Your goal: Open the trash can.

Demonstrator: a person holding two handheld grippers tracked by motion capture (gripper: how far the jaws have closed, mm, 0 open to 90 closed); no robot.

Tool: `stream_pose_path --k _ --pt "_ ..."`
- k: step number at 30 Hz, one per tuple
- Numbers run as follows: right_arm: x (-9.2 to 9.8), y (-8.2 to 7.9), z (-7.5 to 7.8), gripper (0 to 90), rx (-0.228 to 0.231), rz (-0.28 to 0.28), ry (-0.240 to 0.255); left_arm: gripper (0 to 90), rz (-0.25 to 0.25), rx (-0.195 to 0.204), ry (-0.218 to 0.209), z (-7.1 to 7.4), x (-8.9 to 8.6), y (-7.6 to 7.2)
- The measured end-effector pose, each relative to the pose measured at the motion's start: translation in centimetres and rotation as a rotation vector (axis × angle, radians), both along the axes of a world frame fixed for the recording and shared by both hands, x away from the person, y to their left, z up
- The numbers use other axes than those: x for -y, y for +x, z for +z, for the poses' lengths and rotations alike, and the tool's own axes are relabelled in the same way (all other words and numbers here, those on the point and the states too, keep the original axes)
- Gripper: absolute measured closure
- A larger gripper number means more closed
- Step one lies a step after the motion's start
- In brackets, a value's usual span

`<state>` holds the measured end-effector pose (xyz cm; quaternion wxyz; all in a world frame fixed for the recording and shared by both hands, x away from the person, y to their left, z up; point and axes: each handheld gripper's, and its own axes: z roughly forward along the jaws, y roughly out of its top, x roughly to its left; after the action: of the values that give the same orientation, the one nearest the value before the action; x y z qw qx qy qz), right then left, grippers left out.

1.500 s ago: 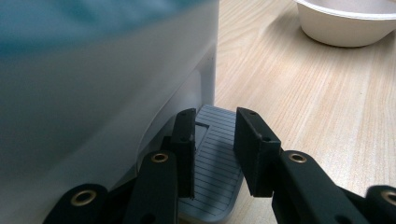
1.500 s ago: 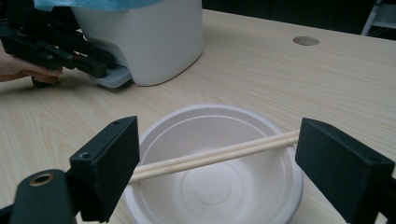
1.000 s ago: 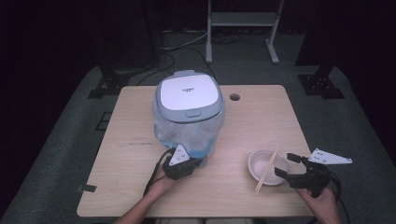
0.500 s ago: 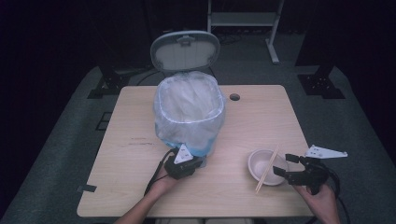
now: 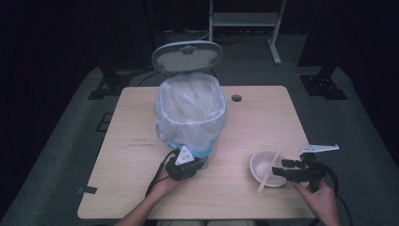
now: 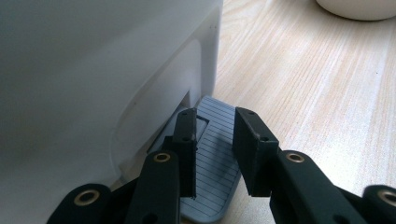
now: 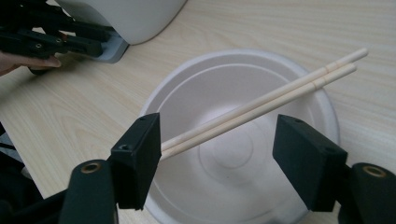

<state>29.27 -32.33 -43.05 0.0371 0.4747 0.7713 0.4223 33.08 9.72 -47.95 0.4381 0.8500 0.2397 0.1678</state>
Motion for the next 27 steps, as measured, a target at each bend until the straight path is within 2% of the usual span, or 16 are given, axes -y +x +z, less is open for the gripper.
stream_pose_path --k 4,9,13,18,22,23,27 --pt "-0.2 0.7 -0.4 32.6 -0.055 -0.014 -0.008 70.6 0.0 0.0 0.0 0.0 0.0 0.0" --pt "-0.3 1.7 -0.8 32.6 -0.105 -0.024 0.013 70.6 0.0 0.0 0.0 0.0 0.0 0.0" --pt "-0.5 2.5 -1.2 32.7 -0.142 -0.035 0.011 70.7 0.0 0.0 0.0 0.0 0.0 0.0" --pt "-1.1 3.3 -1.0 33.8 -0.153 -0.04 0.001 70.7 0.001 0.0 0.0 0.0 0.0 0.0" --pt "-1.5 4.0 -0.9 41.2 -0.167 -0.037 0.002 70.6 0.001 0.0 -0.001 0.0 0.0 0.0" --pt "-1.6 4.2 -1.0 42.7 -0.171 -0.039 -0.014 70.6 0.001 0.0 0.0 0.0 0.0 0.0" --pt "-1.9 4.8 -1.0 45.2 -0.187 -0.041 -0.02 70.6 0.001 -0.001 -0.001 0.0 0.0 0.0"
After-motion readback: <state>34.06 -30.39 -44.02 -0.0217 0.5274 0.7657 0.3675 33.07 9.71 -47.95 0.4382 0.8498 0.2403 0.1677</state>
